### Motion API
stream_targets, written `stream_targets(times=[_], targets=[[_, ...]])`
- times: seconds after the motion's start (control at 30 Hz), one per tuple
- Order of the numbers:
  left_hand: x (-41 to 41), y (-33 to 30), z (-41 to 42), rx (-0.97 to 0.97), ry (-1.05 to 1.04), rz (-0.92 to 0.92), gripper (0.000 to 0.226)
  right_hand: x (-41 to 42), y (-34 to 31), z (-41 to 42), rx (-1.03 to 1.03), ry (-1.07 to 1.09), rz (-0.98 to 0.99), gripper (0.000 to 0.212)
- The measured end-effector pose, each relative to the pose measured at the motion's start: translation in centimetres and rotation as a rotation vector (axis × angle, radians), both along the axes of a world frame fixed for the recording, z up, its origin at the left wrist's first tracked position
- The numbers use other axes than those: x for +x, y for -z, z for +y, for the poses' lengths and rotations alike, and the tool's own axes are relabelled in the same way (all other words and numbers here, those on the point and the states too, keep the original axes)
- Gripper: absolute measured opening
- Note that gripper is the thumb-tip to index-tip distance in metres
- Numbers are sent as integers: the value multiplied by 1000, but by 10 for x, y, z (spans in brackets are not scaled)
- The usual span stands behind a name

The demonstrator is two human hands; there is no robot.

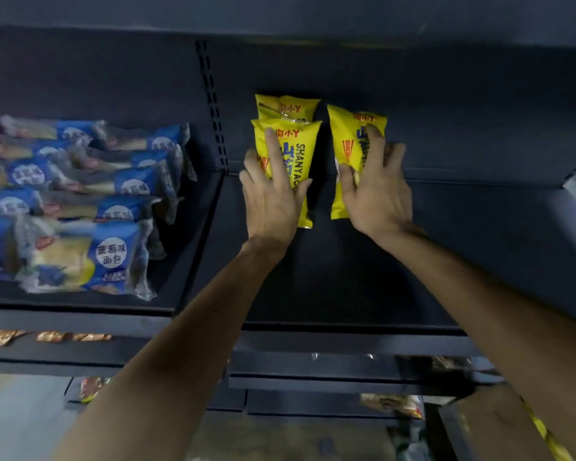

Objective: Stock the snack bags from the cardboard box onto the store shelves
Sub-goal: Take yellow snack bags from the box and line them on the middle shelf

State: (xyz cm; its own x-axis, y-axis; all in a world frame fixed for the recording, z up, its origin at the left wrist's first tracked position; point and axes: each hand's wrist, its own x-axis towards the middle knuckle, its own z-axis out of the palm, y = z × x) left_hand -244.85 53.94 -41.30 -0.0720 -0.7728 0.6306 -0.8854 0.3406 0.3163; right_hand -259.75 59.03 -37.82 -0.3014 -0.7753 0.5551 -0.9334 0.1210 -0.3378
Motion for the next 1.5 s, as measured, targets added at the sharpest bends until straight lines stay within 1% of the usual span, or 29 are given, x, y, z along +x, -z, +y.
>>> stream_targets(times=[0.1, 0.2, 0.33, 0.43, 0.57, 0.77, 0.87, 0.97, 1.03, 1.17, 1.23, 1.37, 1.5], targets=[[5, 7, 2, 1, 39, 18, 93, 2, 5, -25, -39, 43, -21, 60], [7, 11, 3, 11, 28, 4, 93, 4, 13, -41, -41, 85, -19, 60], [6, 13, 4, 2, 40, 23, 93, 4, 28, -54, -11, 57, -53, 62], [6, 14, 4, 7, 58, 57, 93, 9, 38, -64, 23, 58, -59, 66], [6, 13, 5, 13, 52, 54, 94, 10, 42, -72, 9, 85, -40, 73], [7, 10, 8, 19, 57, 24, 92, 11, 36, -64, 149, 117, 3, 89], [7, 7, 14, 54, 12, -31, 92, 11, 33, -42, 209, 91, 5, 87], [12, 3, 27, 111, -51, -135, 92, 7, 29, -10, 239, 37, 25, 78], [17, 0, 39, 134, -24, -177, 90, 5, 27, 14, 260, 11, 15, 72], [20, -22, 68, 181, 47, -206, 85, 1, 18, 64, 325, 3, -18, 64], [18, -34, 85, 179, 121, -278, 78, -2, 13, 94, 359, 7, -49, 58], [-1, -59, 119, 102, 356, -502, 63, -21, -8, 159, 379, 65, -100, 57], [-52, -81, 156, 134, 485, -598, 49, -61, -23, 226, 375, 159, -113, 57]])
